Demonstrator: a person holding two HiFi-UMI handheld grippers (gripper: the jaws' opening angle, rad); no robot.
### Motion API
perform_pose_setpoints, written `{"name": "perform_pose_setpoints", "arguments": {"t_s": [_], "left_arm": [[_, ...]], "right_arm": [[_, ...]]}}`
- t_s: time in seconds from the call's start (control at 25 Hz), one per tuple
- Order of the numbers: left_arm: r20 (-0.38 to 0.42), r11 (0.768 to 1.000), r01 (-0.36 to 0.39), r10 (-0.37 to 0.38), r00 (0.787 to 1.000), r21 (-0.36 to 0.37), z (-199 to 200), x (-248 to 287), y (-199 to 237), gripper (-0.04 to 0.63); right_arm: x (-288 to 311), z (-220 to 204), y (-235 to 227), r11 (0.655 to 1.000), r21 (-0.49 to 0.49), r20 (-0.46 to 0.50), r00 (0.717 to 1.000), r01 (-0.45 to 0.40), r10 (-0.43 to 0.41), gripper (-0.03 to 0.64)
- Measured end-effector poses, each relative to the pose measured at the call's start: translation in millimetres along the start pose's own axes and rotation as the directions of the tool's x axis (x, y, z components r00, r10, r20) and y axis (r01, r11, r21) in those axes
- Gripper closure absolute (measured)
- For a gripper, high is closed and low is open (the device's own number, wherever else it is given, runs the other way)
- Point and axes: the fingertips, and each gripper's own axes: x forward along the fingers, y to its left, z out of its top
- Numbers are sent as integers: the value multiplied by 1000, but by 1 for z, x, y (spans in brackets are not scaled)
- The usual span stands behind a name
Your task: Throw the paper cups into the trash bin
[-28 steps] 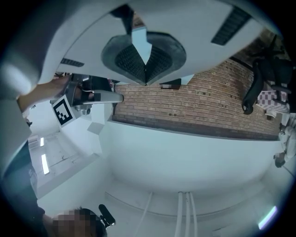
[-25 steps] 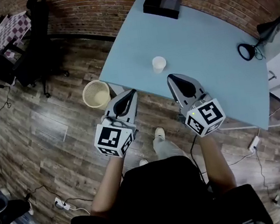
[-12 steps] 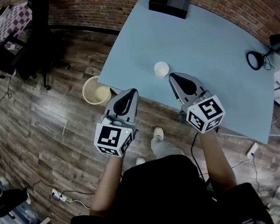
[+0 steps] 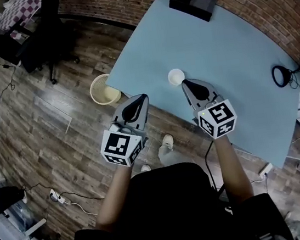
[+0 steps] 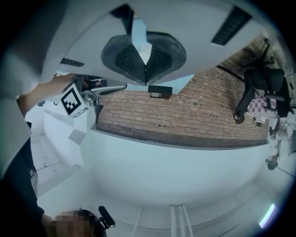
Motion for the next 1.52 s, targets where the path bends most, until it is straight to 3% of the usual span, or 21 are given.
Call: {"name": "perform_pose_setpoints", "arguments": {"t_s": [0.24,0.52,0.64,0.76,1.16,1.32,1.52], "left_arm": [[-15,996,-86,86,996,-4,2,-9,9,586],[-21,986,-163,162,987,-22,-5,-21,20,586],[-13,982,-185,185,983,-31,-7,-27,24,586],[-11,979,-202,202,979,-42,-10,-30,30,586],[5,970,-236,237,972,-60,-12,-50,57,586],[8,970,-234,235,972,-66,-14,-58,67,586],[19,974,-217,219,976,-73,-12,-61,74,586]], "right_arm": [[21,-31,-13,998,-44,-132,990,-48,42,611],[47,-66,-16,982,-140,-277,957,-130,87,608],[56,-83,-17,968,-192,-348,934,-160,85,532],[63,-96,-15,950,-247,-415,907,-192,76,501],[92,-138,-8,840,-459,-583,811,-288,-40,459],[96,-150,-9,776,-548,-618,776,-313,-123,459],[98,-164,-9,726,-589,-661,728,-354,-182,460]]}}
